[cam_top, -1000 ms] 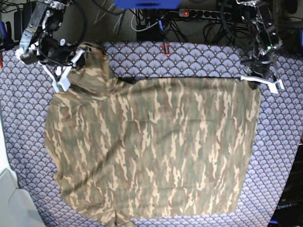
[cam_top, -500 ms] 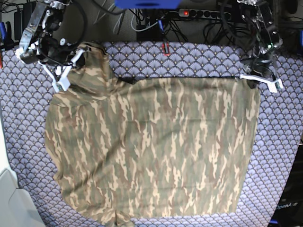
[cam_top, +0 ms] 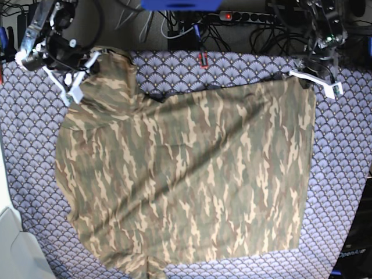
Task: Fold the T-shirt properly
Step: 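Lift the shirt edge with both grippers and pull it toward the robot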
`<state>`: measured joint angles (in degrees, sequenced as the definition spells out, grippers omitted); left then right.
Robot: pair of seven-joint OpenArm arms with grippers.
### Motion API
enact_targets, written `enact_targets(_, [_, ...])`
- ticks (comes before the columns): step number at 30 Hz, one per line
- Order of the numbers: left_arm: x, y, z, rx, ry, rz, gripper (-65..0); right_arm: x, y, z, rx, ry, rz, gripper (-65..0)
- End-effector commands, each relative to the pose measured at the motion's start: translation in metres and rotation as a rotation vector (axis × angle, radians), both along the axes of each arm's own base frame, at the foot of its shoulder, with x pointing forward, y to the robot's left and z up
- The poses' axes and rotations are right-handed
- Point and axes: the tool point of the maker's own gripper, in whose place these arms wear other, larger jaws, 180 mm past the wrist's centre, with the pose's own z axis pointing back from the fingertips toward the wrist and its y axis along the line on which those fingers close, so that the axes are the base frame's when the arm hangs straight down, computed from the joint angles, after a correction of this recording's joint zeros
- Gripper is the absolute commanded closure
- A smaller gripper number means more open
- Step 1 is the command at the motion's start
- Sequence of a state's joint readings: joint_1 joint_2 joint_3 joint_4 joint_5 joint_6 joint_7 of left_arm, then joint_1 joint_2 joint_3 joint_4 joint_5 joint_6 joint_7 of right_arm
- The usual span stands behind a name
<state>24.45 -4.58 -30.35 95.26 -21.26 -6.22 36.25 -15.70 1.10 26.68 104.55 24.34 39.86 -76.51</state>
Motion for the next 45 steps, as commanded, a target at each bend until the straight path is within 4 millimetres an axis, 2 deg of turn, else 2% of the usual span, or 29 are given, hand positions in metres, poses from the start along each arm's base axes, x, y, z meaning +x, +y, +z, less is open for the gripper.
enact_targets(1, [0.003,0.013,0.013,0.04,-0.032,0.007,-0.8,0.006,-0.003,0.009,-0.013,-0.041,0.006,0.0])
enact_targets(8, [-0.008,0.036,0.026,0.099,-0.028,0.017,-0.8,-0.004,-0.012,0.019,-0.062,-0.051,0.023,0.0])
enact_targets(17, [-0.02,0.03,0.044,0.138,-0.036,-0.027,-0.8,-0.026,-0.026,0.017,-0.069,-0.064,-0.036,0.0])
enact_targets(20, [-0.022,0.029,0.044,0.139,-0.033,-0.029,-0.7,-0.031,-0.023,0.016,-0.057,-0.073,-0.04,0.0])
enact_targets(24, [-0.035,0.028,0.038,0.136,-0.001,-0.03,-0.7,-0.038,-0.02,0.014,-0.046,-0.074,-0.041,0.0])
enact_targets(30, [-0.042,0.028,0.033,0.137,0.023,-0.029,-0.7,-0.039,-0.019,0.015,-0.032,-0.114,-0.051,0.0])
enact_targets(34, [-0.038,0.03,0.036,0.146,0.014,-0.034,-0.7,-0.03,-0.02,0.019,-0.032,-0.146,-0.055,0.0])
enact_targets(38, [-0.018,0.035,0.045,0.16,-0.029,-0.041,-0.7,0.001,-0.019,0.032,-0.031,-0.221,-0.05,0.0])
enact_targets(45, [0.017,0.04,0.034,0.108,0.017,-0.022,-0.7,0.056,-0.022,0.058,-0.057,-0.304,-0.037,0.0])
